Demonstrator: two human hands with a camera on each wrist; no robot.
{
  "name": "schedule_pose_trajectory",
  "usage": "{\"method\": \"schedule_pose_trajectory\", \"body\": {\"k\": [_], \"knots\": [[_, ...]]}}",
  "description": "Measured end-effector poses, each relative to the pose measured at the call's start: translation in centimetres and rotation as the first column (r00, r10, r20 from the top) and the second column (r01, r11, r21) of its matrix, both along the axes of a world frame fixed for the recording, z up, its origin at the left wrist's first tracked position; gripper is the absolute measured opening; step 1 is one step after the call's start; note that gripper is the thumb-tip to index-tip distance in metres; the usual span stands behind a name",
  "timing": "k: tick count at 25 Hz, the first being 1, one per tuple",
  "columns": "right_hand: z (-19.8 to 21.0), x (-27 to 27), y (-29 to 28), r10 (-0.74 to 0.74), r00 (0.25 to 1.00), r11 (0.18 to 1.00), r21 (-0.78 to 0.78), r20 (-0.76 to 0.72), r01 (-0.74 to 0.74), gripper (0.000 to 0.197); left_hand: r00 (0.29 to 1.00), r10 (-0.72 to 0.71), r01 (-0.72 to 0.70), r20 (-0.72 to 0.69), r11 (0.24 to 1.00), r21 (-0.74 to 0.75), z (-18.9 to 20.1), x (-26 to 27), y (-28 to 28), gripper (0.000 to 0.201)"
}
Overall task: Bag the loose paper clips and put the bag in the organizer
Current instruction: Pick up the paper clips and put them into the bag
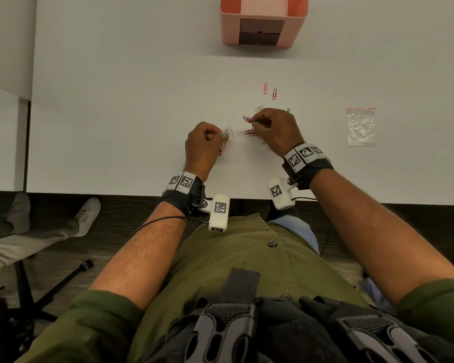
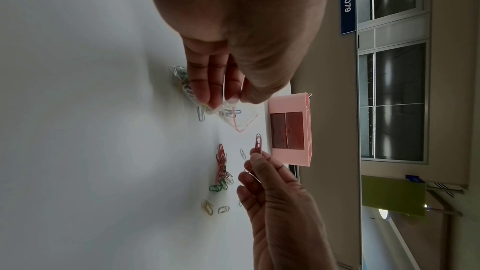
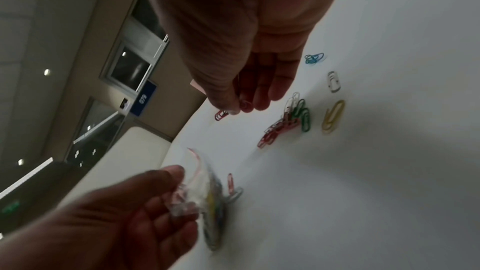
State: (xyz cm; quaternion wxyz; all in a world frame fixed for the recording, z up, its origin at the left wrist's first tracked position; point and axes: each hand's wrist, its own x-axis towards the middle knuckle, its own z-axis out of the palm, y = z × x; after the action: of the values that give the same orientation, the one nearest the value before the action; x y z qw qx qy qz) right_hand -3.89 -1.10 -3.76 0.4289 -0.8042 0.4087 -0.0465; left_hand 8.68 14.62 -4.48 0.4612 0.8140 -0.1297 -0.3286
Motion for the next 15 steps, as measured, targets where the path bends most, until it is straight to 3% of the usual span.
{"method": "schedule_pose_trajectory", "body": {"k": [3, 7, 11, 15], "knots": [[1.0, -0.1, 0.7, -0.043, 0.998, 0.995, 0.089, 0.049, 0.038, 0.01, 1.0, 0.001, -0.001, -0.005, 1.0, 0.005, 0.1, 0.0, -0.3, 0.014], [2.7, -0.1, 1.7, 0.102, 0.995, 0.995, -0.026, 0.021, -0.101, 0.012, 1.0, -0.006, 0.006, 0.014, 1.0, 0.008, 0.1, -0.1, -0.5, 0.01], [3.3, 1.0, 2.7, 0.29, 0.938, 0.937, -0.144, -0.191, -0.319, 0.015, 0.999, -0.023, 0.022, 0.028, 1.0, 0.019, 0.1, -0.4, -0.5, 0.015], [3.6, 2.8, 3.5, 0.349, 0.857, 0.842, -0.273, -0.38, -0.464, 0.017, 0.998, -0.041, 0.04, 0.047, 0.999, 0.025, 0.4, -0.7, -0.4, 0.014]]}}
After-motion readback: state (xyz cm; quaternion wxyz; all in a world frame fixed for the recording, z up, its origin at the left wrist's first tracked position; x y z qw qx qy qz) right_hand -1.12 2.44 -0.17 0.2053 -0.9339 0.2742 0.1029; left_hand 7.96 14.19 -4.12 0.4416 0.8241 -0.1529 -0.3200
